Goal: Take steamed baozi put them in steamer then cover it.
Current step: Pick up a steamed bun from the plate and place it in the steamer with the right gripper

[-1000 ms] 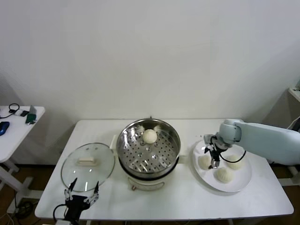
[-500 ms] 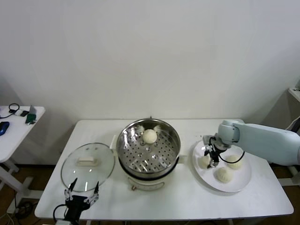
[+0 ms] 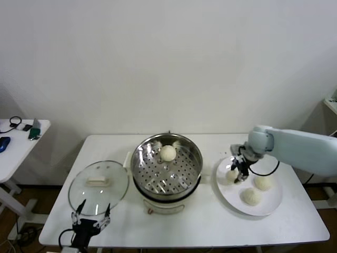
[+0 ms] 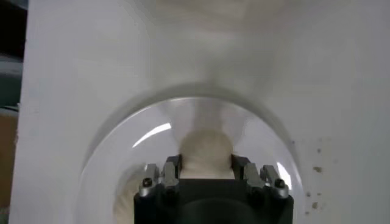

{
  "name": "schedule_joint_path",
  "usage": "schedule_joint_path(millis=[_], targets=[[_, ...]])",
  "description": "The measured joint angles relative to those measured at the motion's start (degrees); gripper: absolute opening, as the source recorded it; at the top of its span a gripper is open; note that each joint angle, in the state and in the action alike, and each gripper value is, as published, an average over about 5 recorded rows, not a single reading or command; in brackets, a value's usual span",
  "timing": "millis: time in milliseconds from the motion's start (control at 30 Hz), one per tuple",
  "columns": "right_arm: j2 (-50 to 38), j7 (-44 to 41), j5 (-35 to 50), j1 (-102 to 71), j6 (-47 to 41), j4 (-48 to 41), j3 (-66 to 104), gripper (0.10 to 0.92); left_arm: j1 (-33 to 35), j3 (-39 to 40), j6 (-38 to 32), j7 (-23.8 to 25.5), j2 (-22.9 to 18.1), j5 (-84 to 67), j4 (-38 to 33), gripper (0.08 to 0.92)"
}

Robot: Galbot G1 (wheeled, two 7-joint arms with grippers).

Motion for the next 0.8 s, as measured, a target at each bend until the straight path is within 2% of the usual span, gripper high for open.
schedule_joint_path(millis=[367, 567, 800], targets=[[8.6, -2.6, 14.0, 19.9, -0.6, 5.0, -2.2, 0.568, -0.2, 0.6, 0.0, 0.0, 0.6, -0.3, -1.2, 0.823], [16.1, -0.1, 19.8, 21.9, -3.3, 8.0, 1.2, 0.565, -0.1, 0.3, 0.2, 0.2, 0.6, -0.7, -2.2, 0.823], [24.6, 4.2, 21.8, 18.9, -6.6, 8.6, 2.6, 0.563, 0.0, -0.2, 0.6, 0.4, 0.4, -1.1, -3.4, 0.823]])
